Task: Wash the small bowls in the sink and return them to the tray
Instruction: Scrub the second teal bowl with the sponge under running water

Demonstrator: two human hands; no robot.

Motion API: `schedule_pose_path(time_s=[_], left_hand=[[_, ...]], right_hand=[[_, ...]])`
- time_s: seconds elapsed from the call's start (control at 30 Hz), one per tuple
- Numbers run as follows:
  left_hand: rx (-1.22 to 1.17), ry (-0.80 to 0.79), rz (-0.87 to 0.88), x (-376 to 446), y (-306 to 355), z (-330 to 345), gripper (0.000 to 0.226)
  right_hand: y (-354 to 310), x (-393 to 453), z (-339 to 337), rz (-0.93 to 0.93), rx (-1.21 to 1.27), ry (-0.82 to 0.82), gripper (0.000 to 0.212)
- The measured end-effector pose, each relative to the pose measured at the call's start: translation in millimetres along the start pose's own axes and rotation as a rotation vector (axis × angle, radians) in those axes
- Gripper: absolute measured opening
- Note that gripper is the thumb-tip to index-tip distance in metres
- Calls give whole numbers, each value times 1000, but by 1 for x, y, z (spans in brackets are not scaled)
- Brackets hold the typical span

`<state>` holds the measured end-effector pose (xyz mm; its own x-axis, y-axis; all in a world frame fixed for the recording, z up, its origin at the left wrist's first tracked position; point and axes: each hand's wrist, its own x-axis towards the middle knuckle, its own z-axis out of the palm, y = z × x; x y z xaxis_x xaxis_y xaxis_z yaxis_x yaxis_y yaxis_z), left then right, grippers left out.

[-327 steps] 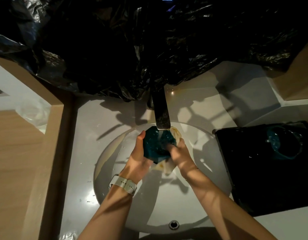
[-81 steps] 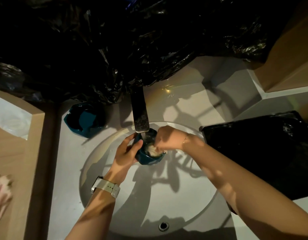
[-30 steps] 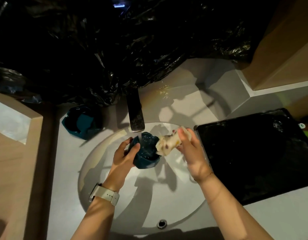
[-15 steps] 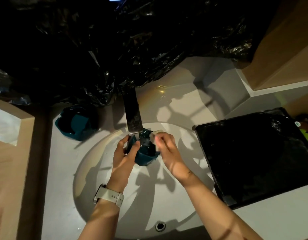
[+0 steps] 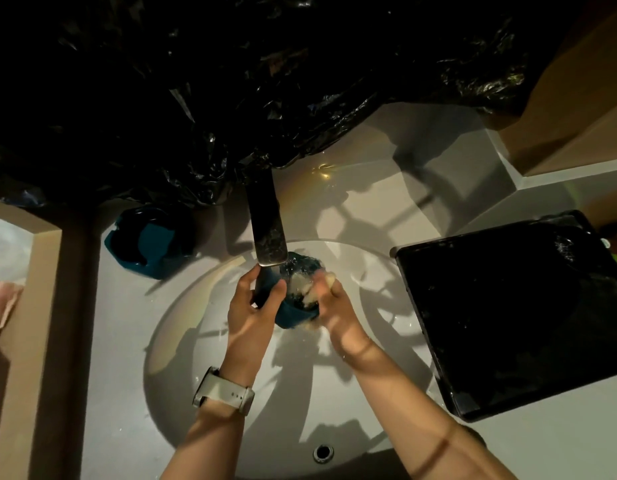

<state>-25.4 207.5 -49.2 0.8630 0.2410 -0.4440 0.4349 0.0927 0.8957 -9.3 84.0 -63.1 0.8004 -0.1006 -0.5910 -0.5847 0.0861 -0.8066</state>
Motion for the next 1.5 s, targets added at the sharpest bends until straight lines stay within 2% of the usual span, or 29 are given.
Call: schedule_pose_path(time_s=[0.17, 0.27, 0.33, 0.43, 0.53, 0.63, 0.7, 0.8, 0.87, 0.97, 1.07, 1.13, 1.2, 1.3, 1.37, 1.5], left_hand=[[-42, 20, 29, -8, -3, -3, 39], [-85, 24, 37, -6, -3, -4, 39], [-61, -13, 12, -9, -5, -5, 38], [-39, -157, -48, -12, -6, -17, 46], [-64, -374, -144, 2, 7, -37, 70], [12, -453, -235, 17, 23, -39, 58], [97, -421, -175, 19, 28, -28, 42], [186, -264, -129, 23, 26, -12, 28], [213, -197, -133, 28, 19, -6, 30], [278, -102, -93, 30, 8, 2, 50], [306, -29, -46, 25, 2, 9, 55], [347, -21, -2, 19, -1, 8, 48], [283, -5, 15, 11, -7, 6, 40], [212, 6, 15, 1, -11, 8, 33], [172, 38, 11, -1, -8, 11, 30], [209, 59, 52, 0, -8, 13, 28]], right_hand=[[-6, 15, 0, 10, -143, -14, 47], [4, -5, 0, 63, -3, -141, 40], [9, -5, 0, 43, 14, -132, 43], [3, 4, -2, -84, -151, -60, 40], [-5, 9, -15, -211, -268, -204, 25], [-23, 8, -25, -187, -356, -363, 23], [-27, 7, -24, -172, -431, -370, 27], [-19, 12, -15, -168, -439, -196, 35], [-4, 13, -6, -173, -416, -15, 38], [19, -2, 4, -227, -378, 171, 39], [36, -17, 11, -209, -219, 129, 36], [44, -5, 9, -89, -140, 96, 32], [44, 17, 4, 33, -10, 71, 37], [27, 27, -4, 43, -99, 75, 42], [25, 12, -1, 28, -49, 66, 48], [35, -24, 11, -29, 89, -30, 44]])
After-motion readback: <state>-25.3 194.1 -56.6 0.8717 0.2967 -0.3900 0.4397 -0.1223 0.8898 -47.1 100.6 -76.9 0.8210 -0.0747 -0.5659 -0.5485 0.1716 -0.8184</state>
